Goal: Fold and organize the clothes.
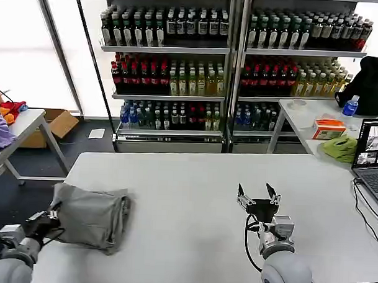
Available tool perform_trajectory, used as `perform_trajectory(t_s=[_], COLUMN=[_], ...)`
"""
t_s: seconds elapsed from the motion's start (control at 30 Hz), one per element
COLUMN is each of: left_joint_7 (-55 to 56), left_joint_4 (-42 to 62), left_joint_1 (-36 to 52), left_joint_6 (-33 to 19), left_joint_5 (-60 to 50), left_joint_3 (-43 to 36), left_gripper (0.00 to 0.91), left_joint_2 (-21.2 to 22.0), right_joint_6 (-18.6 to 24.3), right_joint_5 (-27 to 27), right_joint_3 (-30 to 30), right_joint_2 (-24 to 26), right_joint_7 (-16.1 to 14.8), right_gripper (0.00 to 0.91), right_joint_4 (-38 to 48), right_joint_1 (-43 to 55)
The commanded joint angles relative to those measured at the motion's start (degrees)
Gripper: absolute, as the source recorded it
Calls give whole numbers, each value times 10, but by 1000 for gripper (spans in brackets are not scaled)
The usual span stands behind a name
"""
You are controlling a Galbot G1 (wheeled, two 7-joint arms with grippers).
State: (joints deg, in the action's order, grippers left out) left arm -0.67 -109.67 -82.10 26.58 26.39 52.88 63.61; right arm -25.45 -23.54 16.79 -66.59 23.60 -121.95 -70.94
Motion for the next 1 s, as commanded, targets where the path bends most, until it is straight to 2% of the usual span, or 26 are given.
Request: perform_trajectory(t_s=[0.03,0.17,0.43,0.57,0.7,0.8,0.9,1.0], left_joint_7=[-2,-3,15,37,75,88,87,87], left_joint_4=[32,6,-121,-168,-233,-239,-203,-140], left_joint_1=[6,1,-22,-32,-28,-8,17,57], left_joint_6=[4,8,29,42,62,65,64,58], left_joint_5=[8,3,-9,-1,10,-20,-51,-72], left_joint_3=[116,101,3,-51,-163,-266,-361,-420], left_gripper=[0,0,0,0,0,0,0,0], left_joint_2=[-132,-125,-47,-27,-2,27,46,64], right_joint_6=[0,0,5,3,-2,-6,-13,-18], right_joint_5=[0,0,1,3,16,37,60,73], right_joint_3=[0,2,10,16,27,30,26,25], right_joint_2=[-2,-5,-3,-4,-6,-16,-34,-45], right_joint_7=[0,1,-1,0,0,1,7,9], right_gripper=[907,907,907,907,907,907,907,907], right_joint_4=[2,3,8,9,5,-5,-13,-22], right_joint_1=[3,2,-8,-8,-13,-21,-28,-33])
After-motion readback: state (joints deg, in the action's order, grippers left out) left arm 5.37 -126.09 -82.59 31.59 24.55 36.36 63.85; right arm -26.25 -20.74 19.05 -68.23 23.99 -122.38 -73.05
